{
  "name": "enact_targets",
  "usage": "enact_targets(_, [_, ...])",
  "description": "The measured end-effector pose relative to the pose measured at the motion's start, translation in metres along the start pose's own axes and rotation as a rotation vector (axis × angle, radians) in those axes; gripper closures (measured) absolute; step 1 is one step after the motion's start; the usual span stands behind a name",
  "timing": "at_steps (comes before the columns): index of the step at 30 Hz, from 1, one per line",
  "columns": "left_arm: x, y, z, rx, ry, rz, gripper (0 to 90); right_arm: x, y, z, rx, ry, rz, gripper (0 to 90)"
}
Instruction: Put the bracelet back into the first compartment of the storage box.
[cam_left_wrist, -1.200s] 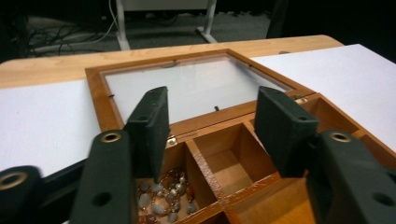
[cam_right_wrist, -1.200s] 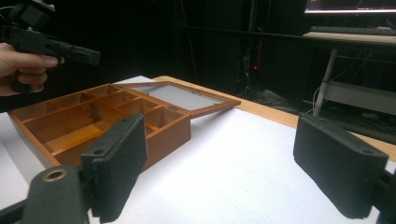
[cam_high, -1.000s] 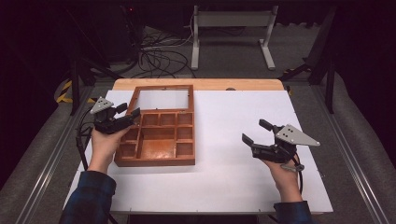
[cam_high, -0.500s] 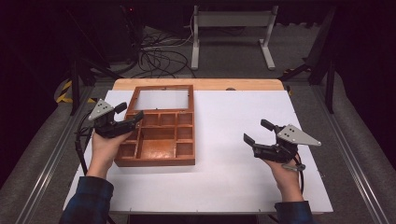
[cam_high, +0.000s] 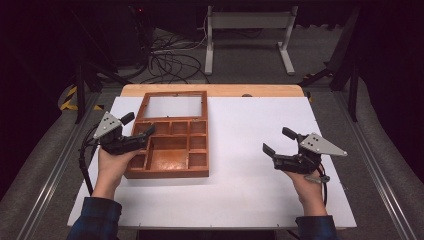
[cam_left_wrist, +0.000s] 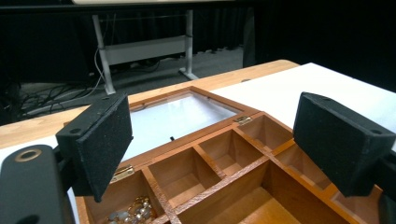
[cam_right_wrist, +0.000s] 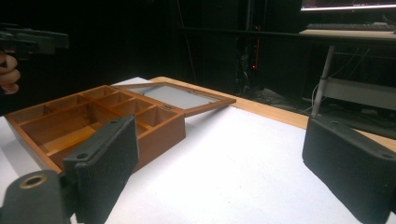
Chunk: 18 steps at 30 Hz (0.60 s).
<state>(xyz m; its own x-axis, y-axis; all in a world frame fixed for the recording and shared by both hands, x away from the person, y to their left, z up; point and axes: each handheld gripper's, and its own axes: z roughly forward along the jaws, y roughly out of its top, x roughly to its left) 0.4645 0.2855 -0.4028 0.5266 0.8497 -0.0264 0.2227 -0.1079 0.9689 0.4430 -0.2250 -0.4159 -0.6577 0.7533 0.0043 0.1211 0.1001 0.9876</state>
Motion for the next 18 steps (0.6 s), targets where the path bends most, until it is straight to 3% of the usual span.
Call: enact_targets(18, [-0.014,-0.008,-0.016,-0.031,-0.024,0.018,6.6,-0.007,-0.004,-0.001,0.014,-0.021,0.02,2.1])
